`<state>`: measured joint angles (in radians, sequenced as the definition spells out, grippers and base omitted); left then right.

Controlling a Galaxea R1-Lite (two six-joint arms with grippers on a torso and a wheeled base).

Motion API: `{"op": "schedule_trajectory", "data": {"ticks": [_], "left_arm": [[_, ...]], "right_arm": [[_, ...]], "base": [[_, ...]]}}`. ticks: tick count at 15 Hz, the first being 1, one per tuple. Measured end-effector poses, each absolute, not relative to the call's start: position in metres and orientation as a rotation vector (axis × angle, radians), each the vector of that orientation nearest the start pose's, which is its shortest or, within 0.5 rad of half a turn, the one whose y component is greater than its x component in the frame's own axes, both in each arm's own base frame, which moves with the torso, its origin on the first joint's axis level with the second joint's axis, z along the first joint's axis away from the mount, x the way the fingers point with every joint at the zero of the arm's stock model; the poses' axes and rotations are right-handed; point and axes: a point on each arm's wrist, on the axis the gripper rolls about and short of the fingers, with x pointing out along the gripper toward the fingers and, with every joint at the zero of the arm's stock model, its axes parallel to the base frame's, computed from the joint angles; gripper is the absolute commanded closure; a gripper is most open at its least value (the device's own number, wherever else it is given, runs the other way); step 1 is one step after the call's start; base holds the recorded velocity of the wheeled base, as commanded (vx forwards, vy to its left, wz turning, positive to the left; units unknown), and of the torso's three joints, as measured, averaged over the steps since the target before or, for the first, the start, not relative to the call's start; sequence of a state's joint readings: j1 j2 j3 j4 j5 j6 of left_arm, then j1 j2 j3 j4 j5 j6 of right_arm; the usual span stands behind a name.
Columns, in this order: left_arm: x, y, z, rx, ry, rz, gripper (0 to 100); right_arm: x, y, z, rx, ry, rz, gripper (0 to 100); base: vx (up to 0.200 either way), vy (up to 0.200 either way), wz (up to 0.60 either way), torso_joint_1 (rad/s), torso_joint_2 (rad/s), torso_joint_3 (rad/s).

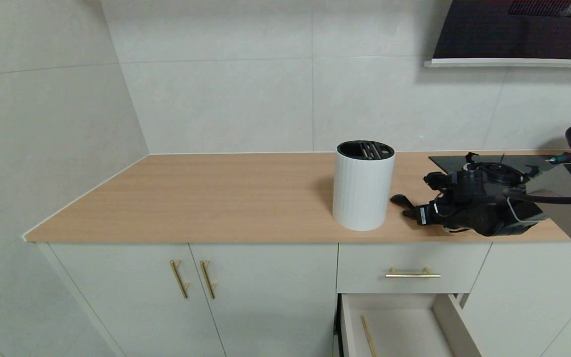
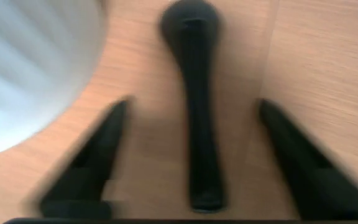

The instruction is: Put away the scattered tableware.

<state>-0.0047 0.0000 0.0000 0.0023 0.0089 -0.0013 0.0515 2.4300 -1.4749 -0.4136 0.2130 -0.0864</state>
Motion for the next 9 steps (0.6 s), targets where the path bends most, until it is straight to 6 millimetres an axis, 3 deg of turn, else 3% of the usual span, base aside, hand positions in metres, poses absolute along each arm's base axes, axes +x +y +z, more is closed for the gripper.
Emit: {"op": "schedule_trajectory", "data": {"ticks": [9], "left_arm": [[-0.0228, 0.0003, 0.0752, -0.001, 0.002, 0.004, 0]], "right_arm": [[0.4769, 0.0353, 0.0466, -0.034, 0.5, 0.178, 100]], "base": [[0.0, 0.0, 0.0, 0.0, 0.0, 0.0]]}}
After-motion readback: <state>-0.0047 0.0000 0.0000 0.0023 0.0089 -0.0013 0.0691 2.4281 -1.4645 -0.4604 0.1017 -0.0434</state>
